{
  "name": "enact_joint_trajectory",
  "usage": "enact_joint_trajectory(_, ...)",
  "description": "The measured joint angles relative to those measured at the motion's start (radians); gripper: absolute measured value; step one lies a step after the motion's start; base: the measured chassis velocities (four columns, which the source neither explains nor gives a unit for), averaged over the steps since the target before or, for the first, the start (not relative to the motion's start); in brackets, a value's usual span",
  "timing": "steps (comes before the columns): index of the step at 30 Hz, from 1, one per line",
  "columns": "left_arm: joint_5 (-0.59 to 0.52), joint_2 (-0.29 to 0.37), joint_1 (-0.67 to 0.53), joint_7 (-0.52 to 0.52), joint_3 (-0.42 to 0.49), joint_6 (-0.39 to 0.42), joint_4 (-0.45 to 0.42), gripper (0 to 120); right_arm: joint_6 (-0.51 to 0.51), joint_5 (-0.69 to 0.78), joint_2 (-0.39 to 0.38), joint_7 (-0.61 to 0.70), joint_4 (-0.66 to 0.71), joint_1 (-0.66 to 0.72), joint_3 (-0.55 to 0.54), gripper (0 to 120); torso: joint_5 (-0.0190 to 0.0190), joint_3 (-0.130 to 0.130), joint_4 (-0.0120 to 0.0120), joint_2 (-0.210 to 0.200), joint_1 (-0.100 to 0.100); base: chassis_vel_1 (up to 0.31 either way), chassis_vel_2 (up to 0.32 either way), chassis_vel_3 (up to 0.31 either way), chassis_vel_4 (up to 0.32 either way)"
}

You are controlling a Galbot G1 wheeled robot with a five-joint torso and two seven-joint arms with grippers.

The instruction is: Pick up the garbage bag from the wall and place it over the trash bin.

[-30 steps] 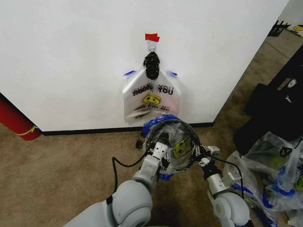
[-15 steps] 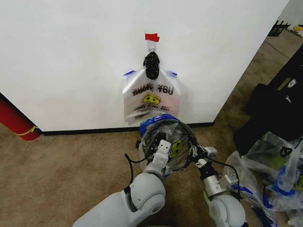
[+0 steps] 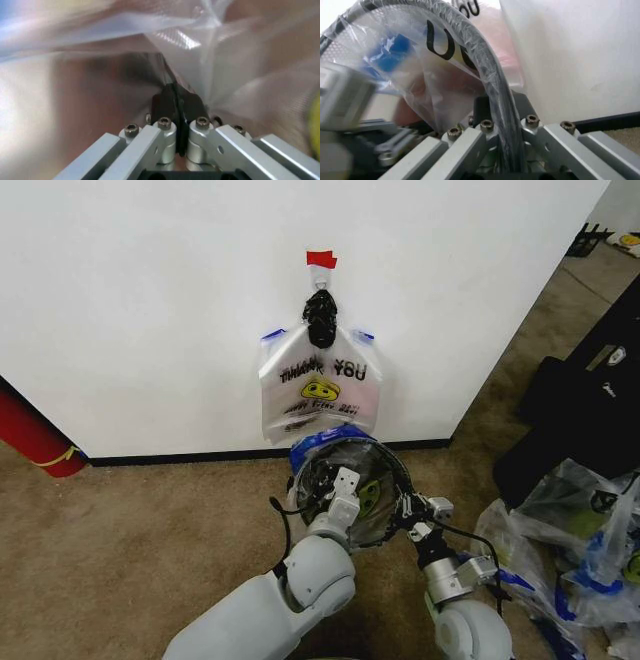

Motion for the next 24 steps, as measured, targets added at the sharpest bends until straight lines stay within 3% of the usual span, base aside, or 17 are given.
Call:
enact_joint_trajectory(13,0.079,-0.047,-0.07,0.023,0.005,-0.055,0.179,0,0.005,0.032,0.021,0.001,0.002,-0.022,-0.036,0,0.0,0.0,0.0,0.0,0.0,0.0,0.0,0.0,0.0)
enact_joint_trajectory(24,0.085,-0.042,-0.11,0.03,0.004,-0.078,0.247,0,0.019,0.019,0.021,-0.038,0.012,-0.036,-0.036,0,0.0,0.0,0.0,0.0,0.0,0.0,0.0,0.0,0.0)
